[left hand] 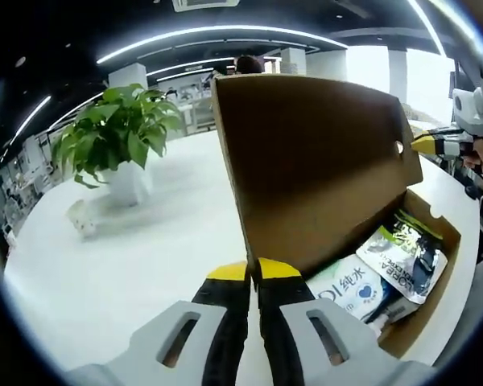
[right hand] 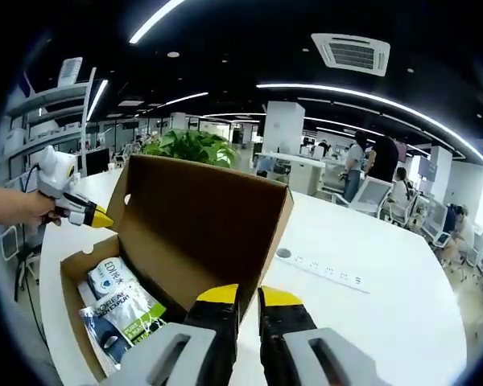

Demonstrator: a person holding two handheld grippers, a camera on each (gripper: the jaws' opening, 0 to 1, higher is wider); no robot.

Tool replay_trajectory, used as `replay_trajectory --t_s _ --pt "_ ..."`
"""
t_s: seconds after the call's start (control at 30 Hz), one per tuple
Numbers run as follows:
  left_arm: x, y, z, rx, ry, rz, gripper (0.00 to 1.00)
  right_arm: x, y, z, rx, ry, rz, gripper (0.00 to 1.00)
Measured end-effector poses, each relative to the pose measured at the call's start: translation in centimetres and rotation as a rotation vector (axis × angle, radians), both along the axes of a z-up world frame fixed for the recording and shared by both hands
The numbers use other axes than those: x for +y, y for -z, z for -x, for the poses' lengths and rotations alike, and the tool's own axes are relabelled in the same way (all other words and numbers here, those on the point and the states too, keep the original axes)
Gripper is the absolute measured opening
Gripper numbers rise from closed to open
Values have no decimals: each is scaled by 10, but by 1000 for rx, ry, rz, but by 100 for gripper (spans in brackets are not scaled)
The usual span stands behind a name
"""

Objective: Operate the shoe box by opening the lid, removing the specified soft item, and placing it in the target area until the item is outside and the box remains undamaged.

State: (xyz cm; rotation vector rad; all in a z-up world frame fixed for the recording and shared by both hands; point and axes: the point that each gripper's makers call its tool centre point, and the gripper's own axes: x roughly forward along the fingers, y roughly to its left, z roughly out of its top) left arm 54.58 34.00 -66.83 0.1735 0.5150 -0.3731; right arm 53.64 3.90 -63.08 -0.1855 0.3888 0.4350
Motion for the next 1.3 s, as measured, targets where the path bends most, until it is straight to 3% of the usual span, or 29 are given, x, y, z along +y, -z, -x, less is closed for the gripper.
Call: replay_trajectory --t_s 0.63,1.3 --pt "-1 -1 -4 -2 -7 19 1 -2 28 13 63 13 3 0" --pt "-1 0 -11 6 -8 28 1 -3 31 8 66 15 7 0"
